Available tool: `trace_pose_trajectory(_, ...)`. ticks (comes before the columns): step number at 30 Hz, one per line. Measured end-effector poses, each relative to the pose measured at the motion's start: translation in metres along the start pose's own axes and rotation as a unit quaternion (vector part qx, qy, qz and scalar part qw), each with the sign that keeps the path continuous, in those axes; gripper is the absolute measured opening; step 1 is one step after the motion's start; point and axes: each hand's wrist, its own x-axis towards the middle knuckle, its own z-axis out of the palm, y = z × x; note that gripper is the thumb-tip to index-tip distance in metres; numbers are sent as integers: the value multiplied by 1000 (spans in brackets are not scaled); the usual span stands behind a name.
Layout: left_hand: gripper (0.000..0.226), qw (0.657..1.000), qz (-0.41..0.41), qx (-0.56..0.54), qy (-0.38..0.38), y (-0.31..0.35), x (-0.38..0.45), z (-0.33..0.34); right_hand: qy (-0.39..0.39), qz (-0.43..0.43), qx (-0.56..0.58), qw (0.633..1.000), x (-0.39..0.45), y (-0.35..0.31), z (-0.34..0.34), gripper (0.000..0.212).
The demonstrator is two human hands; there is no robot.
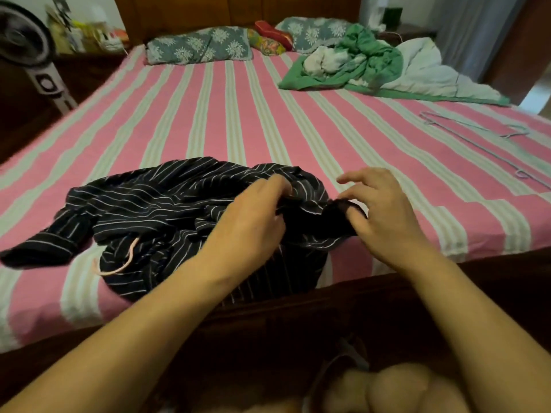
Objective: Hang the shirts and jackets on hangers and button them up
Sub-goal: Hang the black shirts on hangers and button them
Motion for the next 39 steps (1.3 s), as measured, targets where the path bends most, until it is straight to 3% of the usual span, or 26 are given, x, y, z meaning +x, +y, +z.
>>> trace_pose_trajectory(2,39,992,-79,-99,31,-25,-8,-29,-33,-56,56,996,5,-25,6,27)
trace_pose_trajectory(4,36,948,-183,-254,52,-49,-19,-42,-76,-80,89,990,10,-49,18,30)
trace_pose_trajectory(7,22,798,-315,-511,58,-71,-33,-40,-167,-118,77,976,15,-69,43,23)
trace_pose_trajectory(9,13,738,-336,-583,39,-76,-37,-39,-202,-133,75,967,18,-75,53,22)
trace_pose_trajectory(10,13,734,-335,-590,32,-78,-38,-39,-211,-138,77,964,18,-77,56,22)
trace_pose_trajectory(12,19,757,-314,-573,19,-76,-40,-43,-221,-150,80,960,18,-82,58,27)
trace_pose_trajectory(16,26,836,-269,-477,-32,-75,-51,-53,-171,-162,82,968,18,-85,64,28)
trace_pose_trajectory(18,17,893,-259,-369,3,-75,-55,-56,-113,-146,96,978,19,-84,66,26)
trace_pose_trajectory(20,5,916,-265,-294,65,-76,-55,-56,-72,-139,109,982,21,-84,64,19)
trace_pose_trajectory(23,10,906,-262,-322,85,-72,-57,-53,-74,-137,124,980,21,-89,63,16)
trace_pose_trajectory(28,15,888,-272,-372,13,-69,-59,-43,-125,-153,125,972,17,-104,67,21)
trace_pose_trajectory(32,15,808,-277,-518,-41,-72,-59,-42,-120,-179,131,968,18,-103,65,19)
trace_pose_trajectory(34,14,786,-286,-546,-55,-73,-59,-42,-100,-185,156,965,17,-103,63,18)
trace_pose_trajectory(37,10,783,-296,-543,-67,-73,-59,-40,-96,-179,202,958,16,-104,64,16)
trace_pose_trajectory(39,24,780,-307,-541,-65,-73,-58,-40,-104,-167,226,954,16,-105,65,15)
